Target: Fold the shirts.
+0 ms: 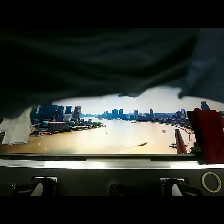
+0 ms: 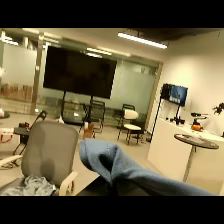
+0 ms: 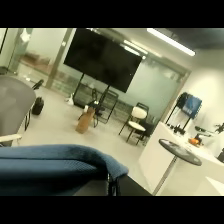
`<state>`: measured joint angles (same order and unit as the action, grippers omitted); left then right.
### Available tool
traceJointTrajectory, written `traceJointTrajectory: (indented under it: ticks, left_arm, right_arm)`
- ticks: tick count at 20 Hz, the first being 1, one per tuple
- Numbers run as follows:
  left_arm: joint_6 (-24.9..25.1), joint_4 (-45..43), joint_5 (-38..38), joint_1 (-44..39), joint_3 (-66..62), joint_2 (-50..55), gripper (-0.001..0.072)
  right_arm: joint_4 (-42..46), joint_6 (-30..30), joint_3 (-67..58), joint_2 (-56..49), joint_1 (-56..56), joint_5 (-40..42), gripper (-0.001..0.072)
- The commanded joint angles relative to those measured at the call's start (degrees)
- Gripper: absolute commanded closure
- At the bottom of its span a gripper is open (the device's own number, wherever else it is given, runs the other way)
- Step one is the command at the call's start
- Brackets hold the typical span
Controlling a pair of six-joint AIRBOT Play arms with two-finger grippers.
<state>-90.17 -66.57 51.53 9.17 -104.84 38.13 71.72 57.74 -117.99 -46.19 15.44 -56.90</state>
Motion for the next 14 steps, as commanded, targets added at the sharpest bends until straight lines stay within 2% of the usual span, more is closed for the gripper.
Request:
traceJointTrajectory:
  ticks: [1,4,8,10,14]
  left_arm:
    - [-0.31,-3.23,3.34,0.04,-1.07,-0.48,0.0672]
    - [-0.24,-3.78,10.36,0.04,0.98,4.50,0.0670]
    - [2.84,-3.34,14.64,0.02,10.86,16.65,0.0670]
    - [2.84,-3.32,15.08,-0.17,18.29,24.13,0.0670]
    - [5.99,-2.16,12.96,-1.84,26.36,41.57,0.0669]
  right_arm:
    - [0.55,0.79,-1.68,-0.15,0.00,-0.04,0.0674]
    - [0.59,0.76,-1.66,-5.09,0.00,-4.52,0.0674]
    - [0.22,0.79,2.29,-20.48,0.00,-21.62,0.0674]
    - [0.76,0.92,6.67,-29.29,0.00,-27.47,0.0674]
    - [-2.47,3.78,10.58,-47.17,-0.04,-24.87,0.0674]
